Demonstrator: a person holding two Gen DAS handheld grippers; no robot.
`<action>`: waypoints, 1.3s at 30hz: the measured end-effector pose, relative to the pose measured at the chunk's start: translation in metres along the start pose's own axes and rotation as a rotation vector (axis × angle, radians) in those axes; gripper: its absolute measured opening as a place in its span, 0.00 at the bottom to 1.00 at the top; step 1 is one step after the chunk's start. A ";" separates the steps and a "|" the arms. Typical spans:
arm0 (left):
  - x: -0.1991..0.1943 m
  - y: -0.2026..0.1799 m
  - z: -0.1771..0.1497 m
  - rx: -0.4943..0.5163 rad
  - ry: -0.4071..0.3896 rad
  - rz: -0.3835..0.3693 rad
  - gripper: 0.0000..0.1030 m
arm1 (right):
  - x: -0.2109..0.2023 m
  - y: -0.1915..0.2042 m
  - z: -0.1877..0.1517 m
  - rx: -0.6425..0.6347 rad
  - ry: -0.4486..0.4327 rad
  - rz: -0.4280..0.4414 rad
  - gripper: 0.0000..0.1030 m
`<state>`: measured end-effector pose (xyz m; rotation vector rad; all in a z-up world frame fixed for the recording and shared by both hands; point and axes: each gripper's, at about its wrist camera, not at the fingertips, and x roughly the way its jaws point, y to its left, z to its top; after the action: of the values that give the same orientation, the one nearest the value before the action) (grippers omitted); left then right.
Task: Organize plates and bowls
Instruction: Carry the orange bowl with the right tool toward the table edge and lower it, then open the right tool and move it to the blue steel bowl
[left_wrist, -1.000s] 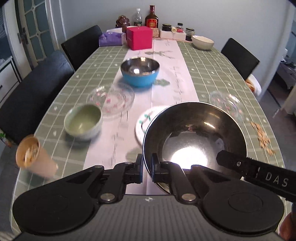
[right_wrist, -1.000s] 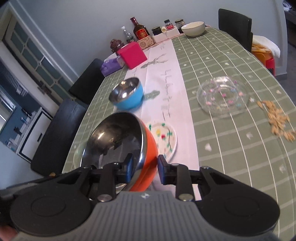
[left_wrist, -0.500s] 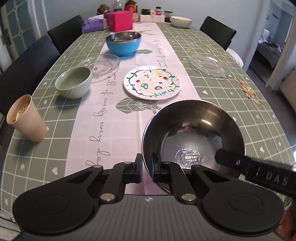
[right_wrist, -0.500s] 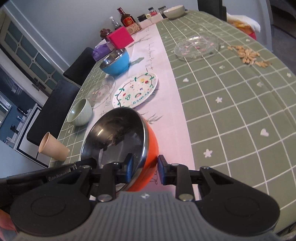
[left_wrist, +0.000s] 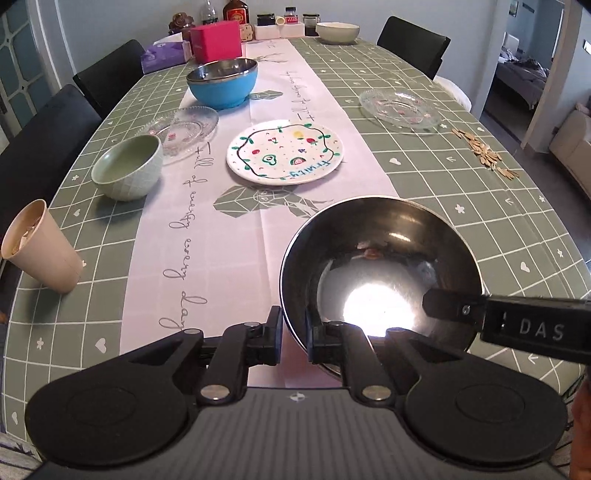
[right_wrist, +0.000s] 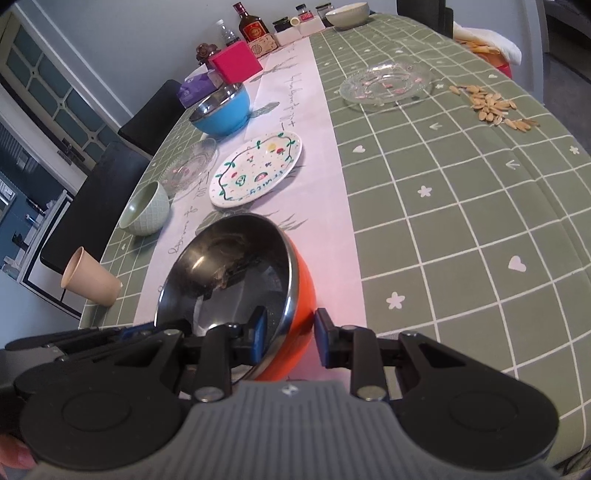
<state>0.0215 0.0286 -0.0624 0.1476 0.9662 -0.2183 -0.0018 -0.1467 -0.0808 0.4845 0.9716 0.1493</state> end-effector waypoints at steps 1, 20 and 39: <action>-0.001 0.000 0.001 0.002 -0.004 0.001 0.13 | 0.002 -0.001 0.000 0.008 0.006 0.003 0.26; -0.014 -0.004 0.007 0.079 -0.144 0.043 0.70 | -0.005 0.008 0.001 -0.065 -0.056 -0.058 0.60; -0.038 0.037 0.045 -0.046 -0.444 0.153 0.83 | -0.023 0.011 0.019 -0.018 -0.199 -0.077 0.96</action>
<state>0.0457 0.0587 -0.0048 0.1229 0.5145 -0.0816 0.0017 -0.1507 -0.0501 0.4358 0.7917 0.0393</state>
